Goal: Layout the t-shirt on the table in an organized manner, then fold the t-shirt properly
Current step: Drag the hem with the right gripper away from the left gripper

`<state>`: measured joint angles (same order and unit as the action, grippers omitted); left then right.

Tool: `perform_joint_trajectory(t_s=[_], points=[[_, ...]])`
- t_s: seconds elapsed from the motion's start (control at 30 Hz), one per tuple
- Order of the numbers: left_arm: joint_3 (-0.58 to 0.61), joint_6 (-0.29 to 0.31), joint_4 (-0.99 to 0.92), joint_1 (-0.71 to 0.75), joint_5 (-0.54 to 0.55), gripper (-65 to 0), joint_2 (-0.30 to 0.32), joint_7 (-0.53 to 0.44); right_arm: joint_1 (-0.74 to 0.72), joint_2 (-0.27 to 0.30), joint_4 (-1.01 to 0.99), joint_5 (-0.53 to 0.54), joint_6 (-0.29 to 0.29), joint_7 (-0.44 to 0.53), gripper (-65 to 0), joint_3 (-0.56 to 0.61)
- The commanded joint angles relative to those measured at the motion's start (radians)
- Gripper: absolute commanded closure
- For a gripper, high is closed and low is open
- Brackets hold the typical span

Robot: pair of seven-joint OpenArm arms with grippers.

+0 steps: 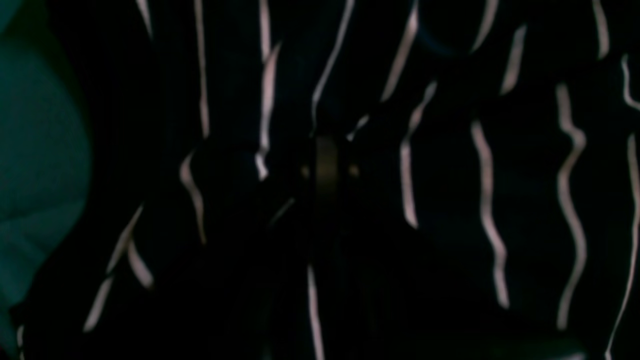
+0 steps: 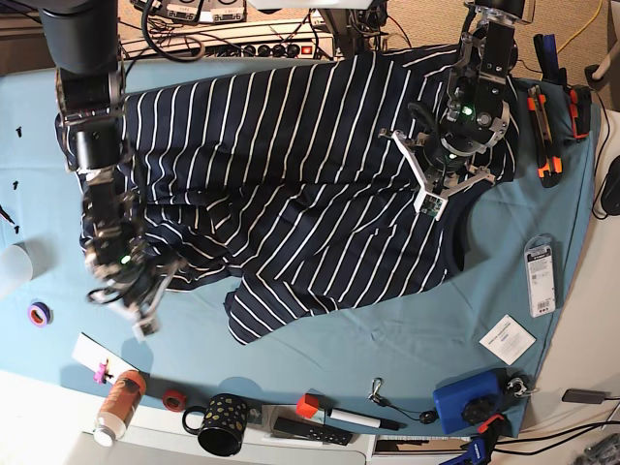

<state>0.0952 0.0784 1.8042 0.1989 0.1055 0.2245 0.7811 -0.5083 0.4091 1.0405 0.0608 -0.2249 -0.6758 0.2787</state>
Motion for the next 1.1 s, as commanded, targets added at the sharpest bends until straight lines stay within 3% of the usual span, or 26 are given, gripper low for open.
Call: perform_joint_trajectory(t_s=[0.0,0.1,0.27,0.4,0.5,0.57,0.73,0.87,0.93,1.07], points=[[-0.006,-0.015,0.003,0.0,-0.024,0.0,0.008,0.042,-0.04,0.013,0.018,-0.001,0.011,0.026,0.0,-0.031],[-0.006,-0.015,0.004,-0.003,-0.024,0.0,0.008,0.041,-0.043,0.013,0.018,0.027,0.001,0.024,0.0,-0.119],[-0.006,-0.014,0.005,-0.021,-0.024,0.0,0.009,0.041,-0.04,0.012,0.018,0.124,-0.143,-0.044,0.0,-0.247],[-0.006,-0.001,0.005,-0.021,-0.024,-1.8,0.008,0.042,-0.043,0.021,0.023,0.251,-0.312,-0.074,0.0,-0.332],[-0.006,0.015,0.005,-0.021,-0.024,-3.3,0.008,0.041,-0.059,0.023,0.026,0.364,-0.473,-0.169,0.0,-0.389],[-0.006,0.019,0.005,-0.021,-0.023,-3.3,0.008,0.042,-0.076,0.023,0.026,0.46,-0.473,-0.269,-1.8,-0.415],[-0.006,0.019,0.005,-0.021,-0.023,-3.3,0.008,0.041,-0.12,0.023,0.026,0.636,-0.473,-0.53,-18.9,-0.43],[-0.006,0.019,0.005,-0.021,-0.024,-3.3,0.008,0.042,-0.136,0.02,0.026,0.697,-0.473,-0.546,-18.9,-0.43],[-0.006,0.019,0.005,-0.019,-0.024,-3.3,0.008,0.041,-0.134,0.012,0.026,0.678,-0.473,-0.541,-18.9,-0.427],[-0.006,0.019,0.005,-0.018,-0.023,-3.3,0.008,0.04,-0.129,-0.007,0.025,0.482,-0.473,-0.515,-19.0,-0.351]])
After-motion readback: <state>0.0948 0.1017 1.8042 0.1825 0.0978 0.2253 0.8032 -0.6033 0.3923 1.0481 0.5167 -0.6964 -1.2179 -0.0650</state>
